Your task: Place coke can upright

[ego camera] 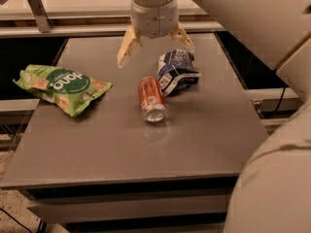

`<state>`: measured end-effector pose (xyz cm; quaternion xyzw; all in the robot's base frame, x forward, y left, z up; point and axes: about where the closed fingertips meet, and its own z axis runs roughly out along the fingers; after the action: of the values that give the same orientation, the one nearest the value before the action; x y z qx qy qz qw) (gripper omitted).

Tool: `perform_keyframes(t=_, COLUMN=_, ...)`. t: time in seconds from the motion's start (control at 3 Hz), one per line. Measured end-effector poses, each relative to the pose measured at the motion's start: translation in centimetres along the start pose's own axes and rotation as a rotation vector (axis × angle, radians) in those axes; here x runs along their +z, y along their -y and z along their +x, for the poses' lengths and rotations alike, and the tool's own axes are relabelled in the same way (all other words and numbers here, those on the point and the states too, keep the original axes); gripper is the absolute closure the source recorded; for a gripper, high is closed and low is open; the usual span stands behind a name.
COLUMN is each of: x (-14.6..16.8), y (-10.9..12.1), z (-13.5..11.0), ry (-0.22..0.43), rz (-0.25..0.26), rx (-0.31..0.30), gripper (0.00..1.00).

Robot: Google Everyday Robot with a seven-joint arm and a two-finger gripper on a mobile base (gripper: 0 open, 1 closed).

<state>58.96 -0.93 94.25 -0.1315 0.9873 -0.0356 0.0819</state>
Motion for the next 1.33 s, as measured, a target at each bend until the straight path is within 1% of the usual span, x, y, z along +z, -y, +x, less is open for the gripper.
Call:
perform_keyframes(t=0.33, x=0.8, y=-0.7, z=1.8, ry=-0.039, rz=-0.002, rx=0.07, gripper=0.0)
perform_keyframes(t=0.67, x=2.6, y=-0.9, z=3.7, ry=-0.092, rz=0.006, rx=0.103, gripper=0.0)
perform_keyframes(t=1.0, x=4.7, y=-1.6, z=5.4, ry=-0.142, rz=-0.007, rx=0.109, gripper=0.0)
perform_keyframes(t=1.33, x=6.2, y=-1.8, z=6.4, ry=-0.128, rz=-0.024, rx=0.086, gripper=0.0)
